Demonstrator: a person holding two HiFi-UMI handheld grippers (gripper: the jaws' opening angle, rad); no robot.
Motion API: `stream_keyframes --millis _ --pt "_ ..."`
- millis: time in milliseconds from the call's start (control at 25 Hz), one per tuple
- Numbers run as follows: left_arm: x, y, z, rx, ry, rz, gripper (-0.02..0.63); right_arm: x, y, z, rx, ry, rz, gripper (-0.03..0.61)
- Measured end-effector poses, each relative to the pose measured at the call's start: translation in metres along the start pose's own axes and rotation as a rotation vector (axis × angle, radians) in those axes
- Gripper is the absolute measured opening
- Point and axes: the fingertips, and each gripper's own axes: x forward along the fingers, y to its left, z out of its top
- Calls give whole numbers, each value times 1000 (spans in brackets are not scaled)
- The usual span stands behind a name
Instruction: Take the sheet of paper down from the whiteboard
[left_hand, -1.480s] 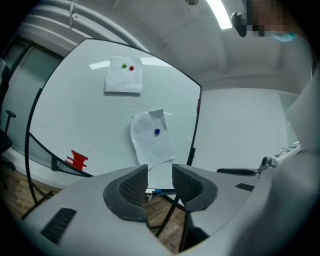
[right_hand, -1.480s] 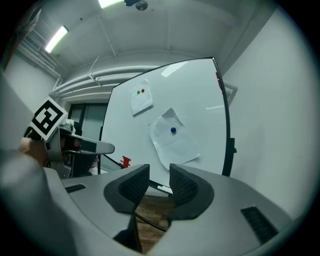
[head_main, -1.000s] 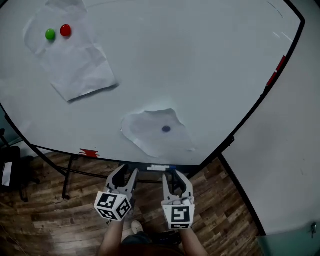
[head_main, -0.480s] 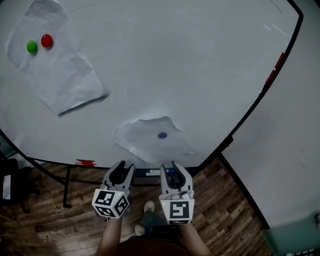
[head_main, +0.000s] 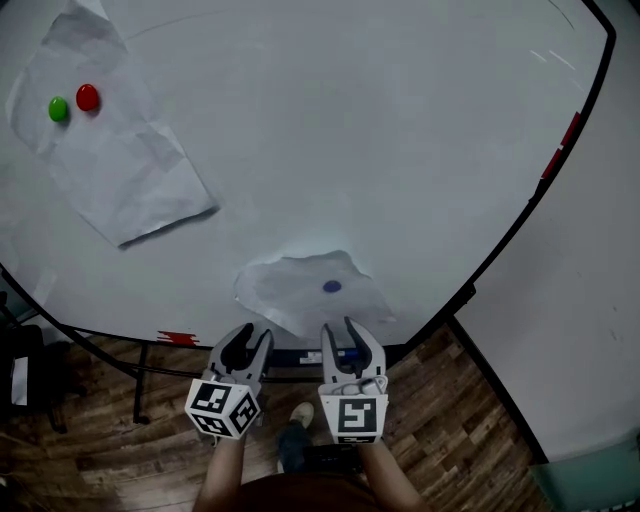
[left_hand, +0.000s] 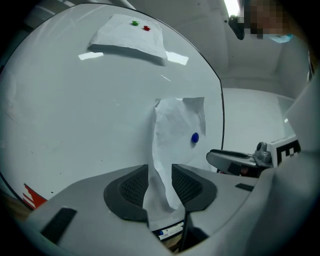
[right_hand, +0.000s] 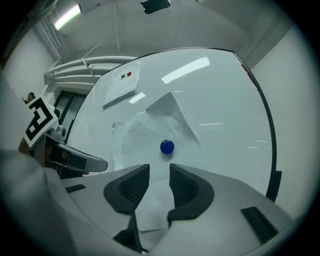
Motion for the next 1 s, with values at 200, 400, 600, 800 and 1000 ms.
stream_keyframes --millis 200,400,600,800,1000 --pt "8 4 4 -18 -6 -6 152 15 -8 19 -20 -91 -33 130" --pt "17 4 4 -37 -11 -21 152 24 -11 38 -135 -143 -45 141" --pt "26 3 3 -33 -3 -34 152 38 -9 37 -208 -124 -41 147" --pt "30 2 8 -58 -32 -47 140 45 -9 36 -216 -139 -51 160" --pt "33 -3 7 -80 -44 -62 126 48 -7 33 -242 -142 -69 160"
